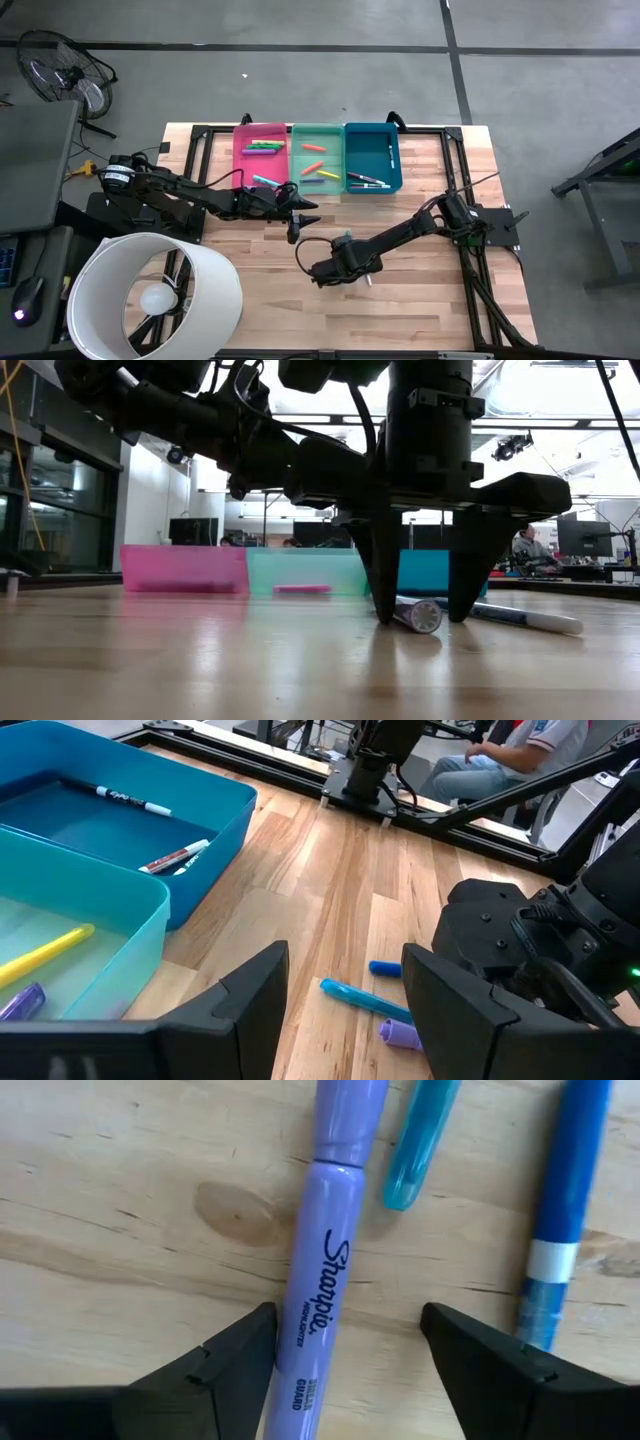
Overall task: Pick & Place Markers
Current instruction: Put the purple marker into the red bin
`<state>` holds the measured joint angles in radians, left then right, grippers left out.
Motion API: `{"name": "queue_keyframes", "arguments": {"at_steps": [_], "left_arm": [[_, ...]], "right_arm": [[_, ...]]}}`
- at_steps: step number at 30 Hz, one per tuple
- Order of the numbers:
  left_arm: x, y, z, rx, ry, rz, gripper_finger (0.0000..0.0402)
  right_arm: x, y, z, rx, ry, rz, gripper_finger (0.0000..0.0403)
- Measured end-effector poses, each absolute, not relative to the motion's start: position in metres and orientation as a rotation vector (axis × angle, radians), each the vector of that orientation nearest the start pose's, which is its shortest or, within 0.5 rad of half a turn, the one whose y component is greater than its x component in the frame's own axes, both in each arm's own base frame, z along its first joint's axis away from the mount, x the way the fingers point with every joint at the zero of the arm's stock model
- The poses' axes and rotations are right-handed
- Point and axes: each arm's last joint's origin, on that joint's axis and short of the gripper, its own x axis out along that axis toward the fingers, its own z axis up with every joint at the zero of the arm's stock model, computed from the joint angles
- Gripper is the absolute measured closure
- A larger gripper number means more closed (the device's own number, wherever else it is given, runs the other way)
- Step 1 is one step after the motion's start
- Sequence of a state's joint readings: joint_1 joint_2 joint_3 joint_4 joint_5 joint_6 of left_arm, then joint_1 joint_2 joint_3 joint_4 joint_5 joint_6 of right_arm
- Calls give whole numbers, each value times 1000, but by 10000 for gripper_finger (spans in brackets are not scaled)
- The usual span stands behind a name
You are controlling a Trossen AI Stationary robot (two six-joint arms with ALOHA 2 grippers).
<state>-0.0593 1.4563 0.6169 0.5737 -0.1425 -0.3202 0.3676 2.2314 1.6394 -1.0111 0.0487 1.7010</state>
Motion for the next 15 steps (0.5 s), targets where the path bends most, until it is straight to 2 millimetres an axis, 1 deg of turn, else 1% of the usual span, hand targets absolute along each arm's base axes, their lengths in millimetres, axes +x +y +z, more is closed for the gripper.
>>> {"name": "queue_keyframes", "arguments": {"at_steps": [5,15], "left_arm": [[291,-13,198,-291,249,124,208],[291,-13,198,-291,249,125,208]], "right_arm": [[390,145,128,965,1290,-1049,185],[393,143,128,959,1285,-1018,281]]}}
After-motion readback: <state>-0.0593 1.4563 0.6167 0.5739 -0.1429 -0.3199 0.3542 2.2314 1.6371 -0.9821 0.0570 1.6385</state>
